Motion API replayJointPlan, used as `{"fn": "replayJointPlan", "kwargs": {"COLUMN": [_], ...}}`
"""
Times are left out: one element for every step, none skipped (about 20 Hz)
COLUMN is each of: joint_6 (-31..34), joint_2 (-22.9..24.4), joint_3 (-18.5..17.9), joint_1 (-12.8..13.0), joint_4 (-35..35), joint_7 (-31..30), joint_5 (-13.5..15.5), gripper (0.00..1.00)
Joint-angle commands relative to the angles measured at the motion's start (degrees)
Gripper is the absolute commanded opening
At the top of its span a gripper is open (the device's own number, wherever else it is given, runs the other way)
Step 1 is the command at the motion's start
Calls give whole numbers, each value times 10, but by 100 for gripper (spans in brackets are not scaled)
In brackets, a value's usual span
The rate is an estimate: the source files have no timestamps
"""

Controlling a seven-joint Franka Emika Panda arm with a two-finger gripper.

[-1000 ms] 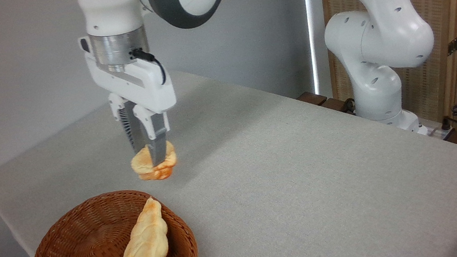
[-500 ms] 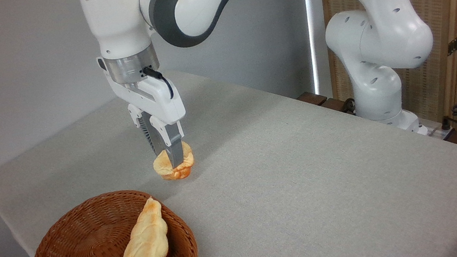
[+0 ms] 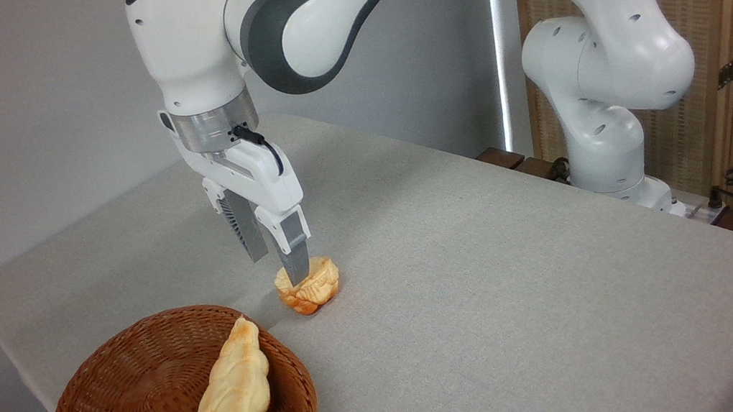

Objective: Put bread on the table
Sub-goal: 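Lower the roll onto the table and open the gripper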

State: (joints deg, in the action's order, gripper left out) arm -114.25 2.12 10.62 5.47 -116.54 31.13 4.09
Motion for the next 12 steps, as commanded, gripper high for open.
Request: {"fn": "replayJointPlan", "kwargs": {"joint_6": [6,5,3,3,3,3,3,3,3,2,2,2], "joint_2": [3,3,3,4,5,6,5,4,3,3,3,3], "joint_3": [-8,-16,-23,-29,-31,-32,-32,-33,-41,-48,-50,-51], "joint_1": [0,0,-1,0,0,0,-1,-1,-1,-1,-1,-1], "joint_4": [17,25,28,30,32,37,42,46,50,51,52,52], "joint_7": [-5,-5,-5,-4,-3,3,3,2,3,3,5,8], "joint_5": [6,6,6,5,4,0,-14,-26,-30,-30,-30,-30], "gripper": [100,100,100,100,100,100,100,100,100,100,100,100]}}
